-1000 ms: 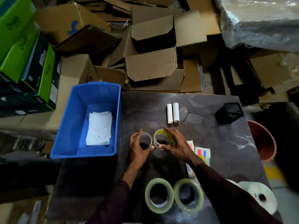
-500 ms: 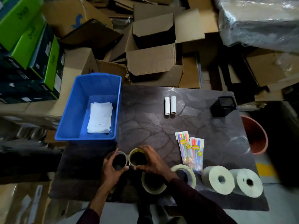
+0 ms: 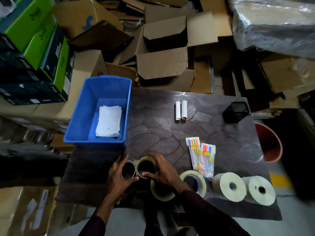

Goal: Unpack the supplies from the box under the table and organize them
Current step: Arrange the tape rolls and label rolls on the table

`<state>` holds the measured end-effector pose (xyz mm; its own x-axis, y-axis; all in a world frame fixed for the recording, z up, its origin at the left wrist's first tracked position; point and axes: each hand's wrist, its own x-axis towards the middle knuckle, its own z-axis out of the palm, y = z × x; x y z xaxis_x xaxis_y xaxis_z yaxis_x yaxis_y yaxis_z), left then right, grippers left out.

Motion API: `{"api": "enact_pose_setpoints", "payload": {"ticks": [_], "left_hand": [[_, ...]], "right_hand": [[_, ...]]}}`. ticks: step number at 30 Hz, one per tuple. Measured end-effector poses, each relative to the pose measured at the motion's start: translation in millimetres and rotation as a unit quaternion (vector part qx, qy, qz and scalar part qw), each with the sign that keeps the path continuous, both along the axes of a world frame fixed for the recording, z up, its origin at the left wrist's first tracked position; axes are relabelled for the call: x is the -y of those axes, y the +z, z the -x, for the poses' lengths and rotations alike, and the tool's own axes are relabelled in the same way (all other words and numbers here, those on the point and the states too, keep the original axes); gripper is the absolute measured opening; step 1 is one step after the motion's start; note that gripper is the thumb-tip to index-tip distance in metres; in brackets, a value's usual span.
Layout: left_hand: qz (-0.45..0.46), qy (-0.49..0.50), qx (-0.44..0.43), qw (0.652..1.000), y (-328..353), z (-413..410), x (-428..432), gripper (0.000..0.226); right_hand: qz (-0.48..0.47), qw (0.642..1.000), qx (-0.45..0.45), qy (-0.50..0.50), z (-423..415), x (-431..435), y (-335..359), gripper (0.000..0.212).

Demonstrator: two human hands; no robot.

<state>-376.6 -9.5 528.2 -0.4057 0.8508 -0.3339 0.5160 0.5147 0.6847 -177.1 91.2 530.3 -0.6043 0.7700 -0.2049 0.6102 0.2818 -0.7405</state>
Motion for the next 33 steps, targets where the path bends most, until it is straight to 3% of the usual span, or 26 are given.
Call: {"api": "enact_pose_setpoints", "payload": {"ticks": [3, 6, 10, 13, 17, 23, 33], "left_hand": [[-0.044, -0.036, -0.04, 0.998, 13, -18, -6, 0.108], [-0.077, -0.128, -0.024, 0.989, 23, -55, -6, 0.108], [-0.038, -0.288, -0.094, 0.952, 22, -98, -6, 0.115], [-0.034, -0.352, -0.144, 0.924, 13, -117, 1, 0.122], [-0.04, -0.367, -0.172, 0.913, 8, -122, 6, 0.127], [-0.008, -0.367, -0.189, 0.911, 9, -122, -4, 0.122], [-0.031, -0.381, -0.191, 0.904, 9, -118, -3, 0.124]], "right_hand": [[-0.016, 0.994, -0.045, -0.095, -27, 1, 10, 0.074], [-0.04, 0.987, -0.045, -0.152, -68, 6, 14, 0.073], [-0.086, 0.983, 0.003, -0.159, -127, 18, 10, 0.073], [-0.104, 0.983, 0.047, -0.141, -156, 31, 2, 0.076], [-0.112, 0.982, 0.105, -0.113, -166, 46, -15, 0.084], [-0.12, 0.978, 0.119, -0.122, -166, 55, -20, 0.082], [-0.123, 0.984, 0.087, -0.092, -164, 74, -17, 0.101]]}}
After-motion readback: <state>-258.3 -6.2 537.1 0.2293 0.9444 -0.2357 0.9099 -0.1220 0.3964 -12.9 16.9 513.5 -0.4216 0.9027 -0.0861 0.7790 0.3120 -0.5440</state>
